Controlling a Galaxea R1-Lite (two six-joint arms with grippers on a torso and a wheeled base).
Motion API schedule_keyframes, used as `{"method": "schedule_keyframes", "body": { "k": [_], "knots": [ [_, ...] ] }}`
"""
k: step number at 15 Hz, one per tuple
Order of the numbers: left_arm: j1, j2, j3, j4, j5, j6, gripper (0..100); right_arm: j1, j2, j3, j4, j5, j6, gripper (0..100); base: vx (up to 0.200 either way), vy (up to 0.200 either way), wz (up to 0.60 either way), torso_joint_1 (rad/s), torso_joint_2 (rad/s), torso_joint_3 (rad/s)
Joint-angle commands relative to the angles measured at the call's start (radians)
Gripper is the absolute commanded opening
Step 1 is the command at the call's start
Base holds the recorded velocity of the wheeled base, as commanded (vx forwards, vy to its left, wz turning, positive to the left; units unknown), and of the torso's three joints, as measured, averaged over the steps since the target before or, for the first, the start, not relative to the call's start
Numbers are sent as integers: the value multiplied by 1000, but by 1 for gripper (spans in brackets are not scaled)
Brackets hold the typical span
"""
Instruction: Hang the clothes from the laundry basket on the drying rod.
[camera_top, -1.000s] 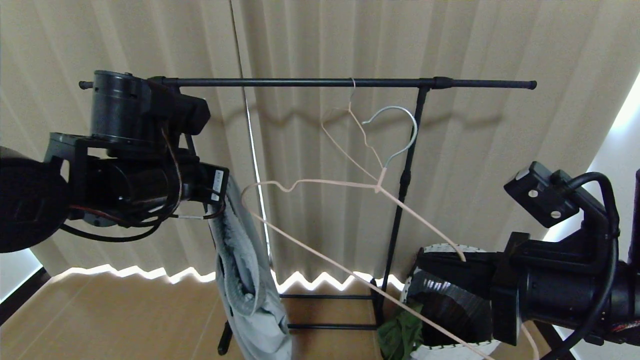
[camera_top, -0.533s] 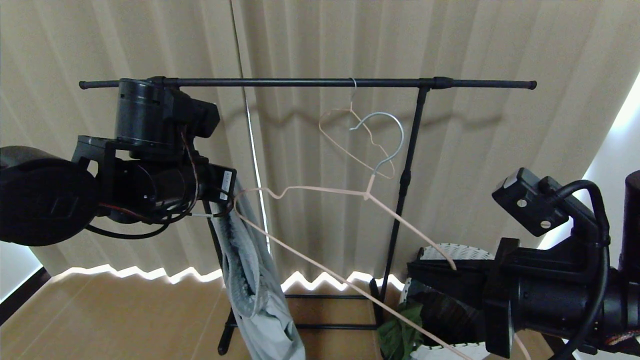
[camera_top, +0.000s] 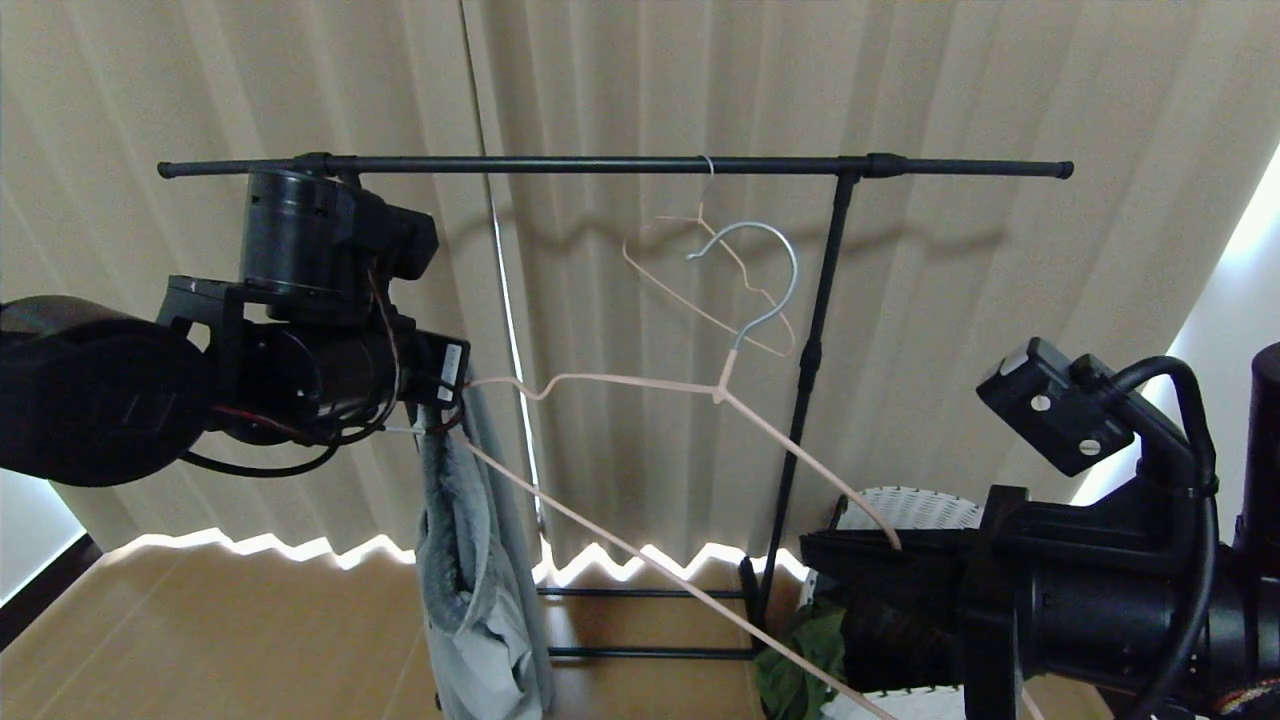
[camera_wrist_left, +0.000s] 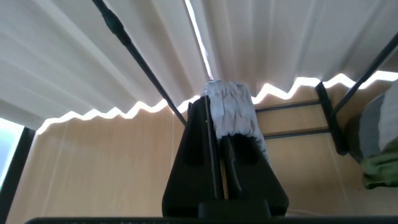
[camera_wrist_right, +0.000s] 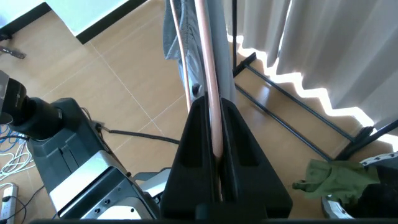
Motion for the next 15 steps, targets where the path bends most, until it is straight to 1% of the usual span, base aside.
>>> {"method": "schedule_keyframes", "body": {
  "k": [1, 5, 8, 10, 12, 14, 15],
  "knots": [
    [1, -1, -1, -1, 6, 3, 0, 1, 0, -1, 0, 0, 0, 0, 0, 0, 0, 0, 0, 0],
    [-4, -2, -2, -2, 16, 8, 0, 3, 18, -1, 0, 0, 0, 0, 0, 0, 0, 0, 0, 0],
    [-10, -2, -2, -2, 32, 8, 0, 6, 55, -26, 0, -6, 2, 0, 0, 0, 0, 0, 0, 0],
    [-33, -8, -2, -4, 86, 3, 0, 6, 135, -86, 0, -27, 9, 0, 0, 0, 0, 0, 0, 0],
    [-47, -10, -2, -4, 138, 1, 0, 6, 181, -123, 0, -86, 20, 0, 0, 0, 0, 0, 0, 0],
    [-59, -8, -1, -10, 180, -5, 0, 6, 209, -153, 0, -104, 40, 0, 0, 0, 0, 0, 0, 0],
    [-71, -7, 1, -30, 192, -9, 0, 9, 215, -163, 0, -104, 51, 0, 0, 0, 0, 0, 0, 0]
  ]
}}
